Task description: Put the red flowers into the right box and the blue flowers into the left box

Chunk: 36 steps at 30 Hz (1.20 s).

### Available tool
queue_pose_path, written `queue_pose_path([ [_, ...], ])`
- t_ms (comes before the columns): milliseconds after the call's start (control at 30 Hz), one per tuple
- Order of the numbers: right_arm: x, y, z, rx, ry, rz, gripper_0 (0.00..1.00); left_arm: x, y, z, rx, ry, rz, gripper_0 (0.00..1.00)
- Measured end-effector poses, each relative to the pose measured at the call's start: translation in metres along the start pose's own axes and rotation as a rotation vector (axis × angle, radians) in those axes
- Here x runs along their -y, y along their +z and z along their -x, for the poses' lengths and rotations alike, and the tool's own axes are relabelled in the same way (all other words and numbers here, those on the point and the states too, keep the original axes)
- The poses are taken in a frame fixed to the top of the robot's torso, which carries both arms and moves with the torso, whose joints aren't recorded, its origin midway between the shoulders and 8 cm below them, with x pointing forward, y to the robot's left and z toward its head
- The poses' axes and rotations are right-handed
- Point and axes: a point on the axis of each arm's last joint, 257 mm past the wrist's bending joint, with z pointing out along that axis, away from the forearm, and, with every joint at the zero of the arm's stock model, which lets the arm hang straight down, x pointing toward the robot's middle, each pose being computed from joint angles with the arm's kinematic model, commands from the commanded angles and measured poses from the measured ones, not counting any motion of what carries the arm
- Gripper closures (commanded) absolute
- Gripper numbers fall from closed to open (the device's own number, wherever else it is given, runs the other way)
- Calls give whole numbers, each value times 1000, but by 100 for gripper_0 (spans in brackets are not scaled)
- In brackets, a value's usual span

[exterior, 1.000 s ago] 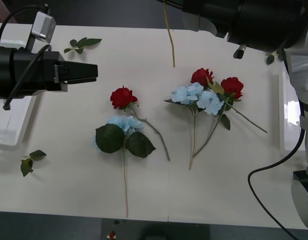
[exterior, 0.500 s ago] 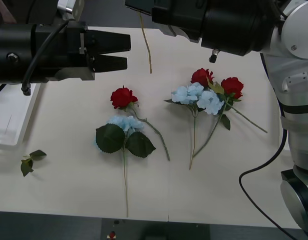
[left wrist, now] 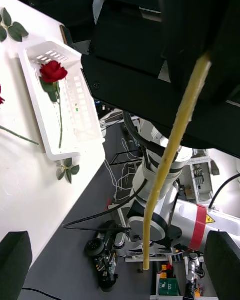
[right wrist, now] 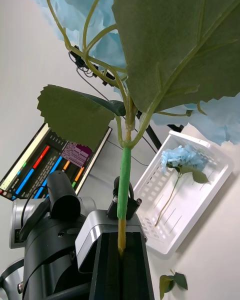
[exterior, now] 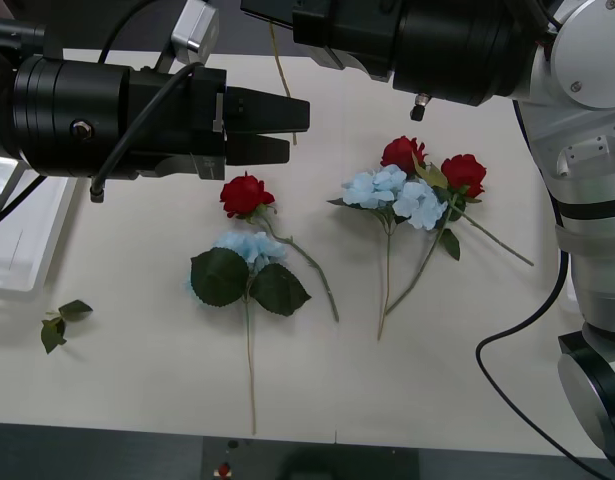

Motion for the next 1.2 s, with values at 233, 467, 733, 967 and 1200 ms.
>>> queue_pose_path([
  [233,0,0,0,0,0,0,100,-4,13,8,44,0,5,0],
  [467,1,-1,3,12,-3,-4,100,-7,29,9,49,23,19,95],
  [733,1,-1,11,41,-5,-3,100,-7,29,11,50,33,25,100],
  [967,1,-1,11,41,-5,-3,100,-7,29,11,50,33,25,100],
  [1200,1,-1,10,39,-5,-4,100,-6,35,11,55,41,18,100],
])
